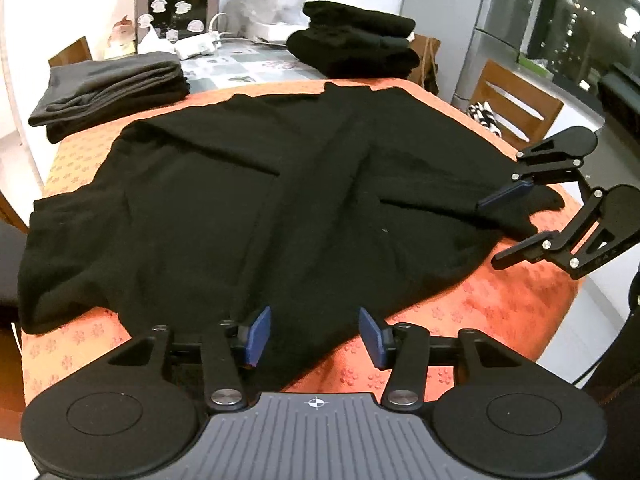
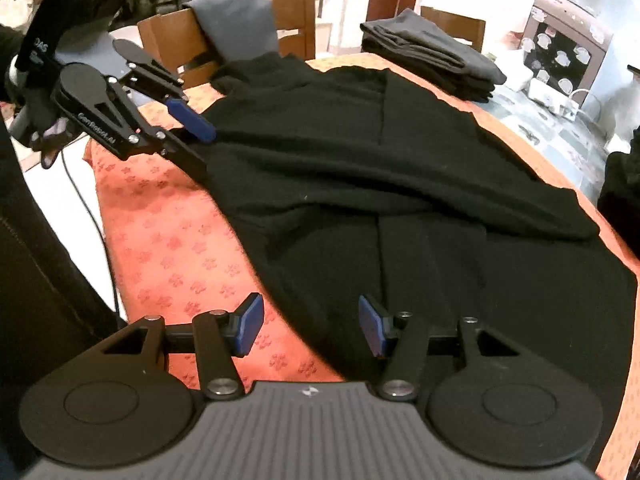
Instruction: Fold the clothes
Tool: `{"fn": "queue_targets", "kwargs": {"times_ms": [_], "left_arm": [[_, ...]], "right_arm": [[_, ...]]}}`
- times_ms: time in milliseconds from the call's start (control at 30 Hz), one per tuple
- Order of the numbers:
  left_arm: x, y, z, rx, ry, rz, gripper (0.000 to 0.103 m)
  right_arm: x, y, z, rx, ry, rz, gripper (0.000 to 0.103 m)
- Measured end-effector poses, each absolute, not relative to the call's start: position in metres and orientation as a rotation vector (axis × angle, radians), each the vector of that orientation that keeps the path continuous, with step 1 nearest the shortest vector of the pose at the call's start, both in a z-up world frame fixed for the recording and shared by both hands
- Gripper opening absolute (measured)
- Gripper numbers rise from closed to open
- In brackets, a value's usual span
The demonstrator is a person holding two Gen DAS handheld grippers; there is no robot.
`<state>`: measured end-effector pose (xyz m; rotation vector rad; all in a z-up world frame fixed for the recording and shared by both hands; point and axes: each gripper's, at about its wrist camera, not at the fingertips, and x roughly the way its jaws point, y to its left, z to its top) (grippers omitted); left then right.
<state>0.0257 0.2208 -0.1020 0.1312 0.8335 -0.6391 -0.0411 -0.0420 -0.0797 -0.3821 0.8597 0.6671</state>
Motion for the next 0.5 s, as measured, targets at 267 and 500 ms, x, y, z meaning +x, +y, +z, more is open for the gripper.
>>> {"fn": "queue_targets", "kwargs": {"times_ms": [267, 500], "left_arm": [[0.043, 0.263, -0.101, -0.129, 0.818, -0.361, 0.058], [0.065, 0.309, -0.109, -0.347, 0.801, -0.013, 0.058]], "right_arm": [[-0.035, -0.057, -0.07, -0.307, 0.863, 0.615, 0.059], [-0.032, -0.07, -0.063, -0.26, 0.87, 0.543, 0.059]]}}
